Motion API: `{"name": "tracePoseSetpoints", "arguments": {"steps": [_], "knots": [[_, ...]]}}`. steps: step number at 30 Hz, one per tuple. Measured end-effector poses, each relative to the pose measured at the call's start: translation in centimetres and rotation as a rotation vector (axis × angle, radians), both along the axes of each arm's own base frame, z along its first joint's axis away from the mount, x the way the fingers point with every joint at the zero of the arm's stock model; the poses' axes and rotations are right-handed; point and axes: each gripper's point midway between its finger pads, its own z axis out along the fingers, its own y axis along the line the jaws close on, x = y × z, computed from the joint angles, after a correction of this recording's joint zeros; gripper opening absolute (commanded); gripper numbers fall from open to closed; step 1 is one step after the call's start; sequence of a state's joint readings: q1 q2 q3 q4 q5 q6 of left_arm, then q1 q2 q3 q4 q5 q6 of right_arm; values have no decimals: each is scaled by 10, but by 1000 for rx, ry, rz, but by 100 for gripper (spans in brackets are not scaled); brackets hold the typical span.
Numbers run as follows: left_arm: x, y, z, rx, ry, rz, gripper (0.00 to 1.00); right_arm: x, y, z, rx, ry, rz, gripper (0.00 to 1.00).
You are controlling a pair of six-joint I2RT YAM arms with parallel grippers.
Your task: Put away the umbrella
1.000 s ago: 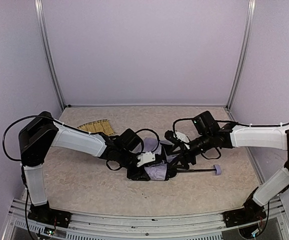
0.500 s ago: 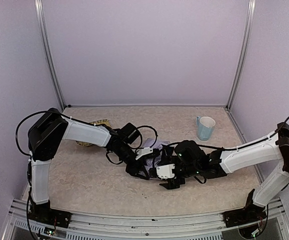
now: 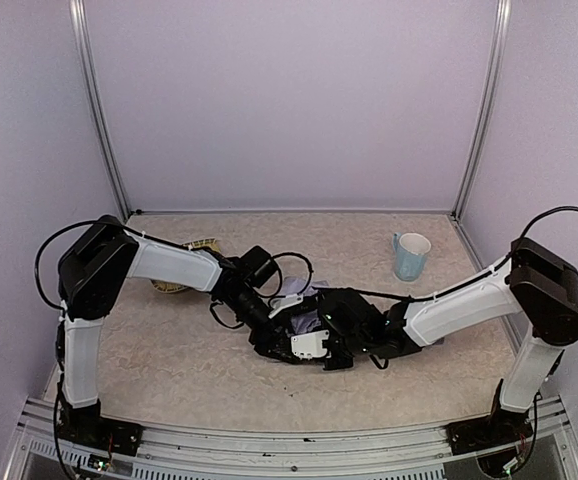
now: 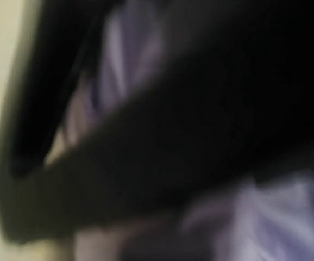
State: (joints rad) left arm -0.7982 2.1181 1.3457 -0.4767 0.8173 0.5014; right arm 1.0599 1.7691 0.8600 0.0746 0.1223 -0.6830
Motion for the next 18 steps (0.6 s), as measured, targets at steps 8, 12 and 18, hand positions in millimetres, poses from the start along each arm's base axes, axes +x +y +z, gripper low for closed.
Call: {"name": "tracePoseSetpoints", "arguments": {"steps": [8, 12, 18], "knots": [[-5, 28, 28, -113, -144, 146, 99, -10, 5, 6, 13, 36, 27, 5], [-6, 43, 72, -298, -351, 243, 99, -13, 5, 7, 27, 113, -5, 5], [-13, 65, 137, -573, -634, 298, 99, -22, 7, 13, 25, 334, -4, 8]]}}
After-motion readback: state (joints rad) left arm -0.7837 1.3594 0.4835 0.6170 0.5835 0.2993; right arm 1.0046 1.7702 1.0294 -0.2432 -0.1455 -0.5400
